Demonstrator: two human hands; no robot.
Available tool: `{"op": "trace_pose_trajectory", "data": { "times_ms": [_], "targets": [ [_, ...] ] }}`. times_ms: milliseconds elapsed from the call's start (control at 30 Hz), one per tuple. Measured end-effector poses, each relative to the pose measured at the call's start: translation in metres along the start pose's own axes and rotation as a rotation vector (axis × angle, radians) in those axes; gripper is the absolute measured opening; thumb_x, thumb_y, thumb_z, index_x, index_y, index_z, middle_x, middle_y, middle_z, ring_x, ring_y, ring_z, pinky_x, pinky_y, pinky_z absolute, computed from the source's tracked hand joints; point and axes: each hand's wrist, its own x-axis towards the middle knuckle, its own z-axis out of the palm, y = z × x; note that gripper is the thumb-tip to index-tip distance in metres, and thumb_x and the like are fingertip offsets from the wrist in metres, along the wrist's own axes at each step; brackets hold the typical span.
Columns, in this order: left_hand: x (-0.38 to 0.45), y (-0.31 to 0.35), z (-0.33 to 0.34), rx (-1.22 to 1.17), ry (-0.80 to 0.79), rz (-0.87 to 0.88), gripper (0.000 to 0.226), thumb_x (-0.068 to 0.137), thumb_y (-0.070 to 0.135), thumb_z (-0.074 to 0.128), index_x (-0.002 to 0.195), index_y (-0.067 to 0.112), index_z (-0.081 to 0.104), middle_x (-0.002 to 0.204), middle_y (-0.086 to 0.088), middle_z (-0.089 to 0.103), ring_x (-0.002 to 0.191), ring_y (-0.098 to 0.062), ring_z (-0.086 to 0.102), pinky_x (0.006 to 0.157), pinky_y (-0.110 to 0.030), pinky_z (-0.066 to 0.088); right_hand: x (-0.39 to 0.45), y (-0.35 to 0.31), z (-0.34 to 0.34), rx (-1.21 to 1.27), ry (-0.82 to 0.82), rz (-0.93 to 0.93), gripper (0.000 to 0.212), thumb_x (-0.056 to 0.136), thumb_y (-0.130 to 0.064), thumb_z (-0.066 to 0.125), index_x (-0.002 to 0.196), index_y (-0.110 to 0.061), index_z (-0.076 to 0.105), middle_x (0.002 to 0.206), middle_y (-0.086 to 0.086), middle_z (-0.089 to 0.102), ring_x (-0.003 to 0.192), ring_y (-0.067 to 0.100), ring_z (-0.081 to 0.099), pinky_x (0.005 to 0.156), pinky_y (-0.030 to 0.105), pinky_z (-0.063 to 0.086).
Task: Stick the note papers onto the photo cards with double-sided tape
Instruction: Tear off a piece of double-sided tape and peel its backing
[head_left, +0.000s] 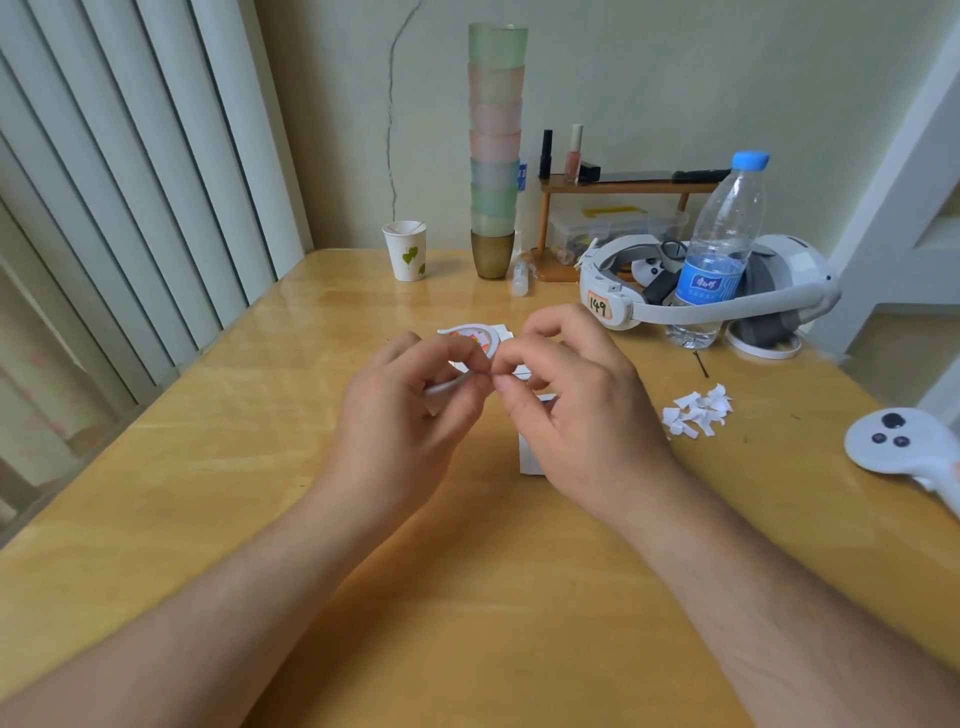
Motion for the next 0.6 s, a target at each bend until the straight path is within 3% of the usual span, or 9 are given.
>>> {"op": "trace_pose_trajectory", "data": {
  "times_ms": [167, 367, 433, 500, 600],
  "targets": [
    [0.001, 0.000, -0.002, 0.033, -0.047, 0.029, 0.010, 0.098, 0.022, 0.070, 0.101, 0.032, 0.069, 0.087, 0.005, 0.052, 0.083, -0.010, 0.057, 0.068, -0.011, 0.040, 0.001, -0.002, -0.002, 0.049, -0.004, -0.017, 0.007, 0.098, -0.018, 0.062, 0.097, -0.015, 0.068, 0.110, -0.006, 0.053, 0.084, 0.019, 0.059, 0.066, 0.044, 0.054],
    [-0.001, 0.003, -0.001, 0.104, -0.081, 0.097, 0.011, 0.101, 0.044, 0.049, 0.108, 0.038, 0.056, 0.099, 0.013, 0.048, 0.085, -0.008, 0.057, 0.070, -0.028, 0.049, 0.003, -0.004, 0.001, 0.057, 0.052, -0.045, 0.006, 0.096, -0.009, 0.061, 0.093, -0.010, 0.066, 0.103, -0.005, 0.054, 0.085, 0.014, 0.054, 0.069, 0.030, 0.048],
    [-0.002, 0.006, 0.001, 0.083, -0.081, 0.098, 0.014, 0.100, 0.044, 0.044, 0.107, 0.037, 0.053, 0.102, 0.011, 0.049, 0.086, -0.010, 0.057, 0.069, -0.036, 0.052, 0.004, -0.006, 0.004, 0.069, 0.079, -0.046, 0.008, 0.096, -0.006, 0.060, 0.090, -0.009, 0.065, 0.100, -0.003, 0.054, 0.085, 0.016, 0.054, 0.070, 0.032, 0.049],
    [-0.003, 0.008, 0.003, 0.065, -0.071, 0.100, 0.009, 0.101, 0.038, 0.045, 0.106, 0.036, 0.052, 0.101, 0.009, 0.049, 0.086, -0.011, 0.055, 0.068, -0.034, 0.049, 0.005, -0.008, 0.006, 0.085, 0.105, -0.050, 0.010, 0.095, -0.003, 0.060, 0.088, -0.007, 0.065, 0.098, 0.001, 0.055, 0.085, 0.020, 0.055, 0.071, 0.036, 0.049],
    [-0.003, 0.013, 0.004, -0.010, -0.065, 0.072, 0.011, 0.105, 0.026, 0.049, 0.102, 0.036, 0.051, 0.099, 0.012, 0.048, 0.088, -0.008, 0.054, 0.069, -0.019, 0.041, 0.007, -0.010, 0.006, 0.095, 0.135, -0.076, 0.015, 0.094, 0.005, 0.062, 0.086, -0.006, 0.065, 0.095, 0.004, 0.055, 0.084, 0.021, 0.055, 0.071, 0.034, 0.049]
  ]
}}
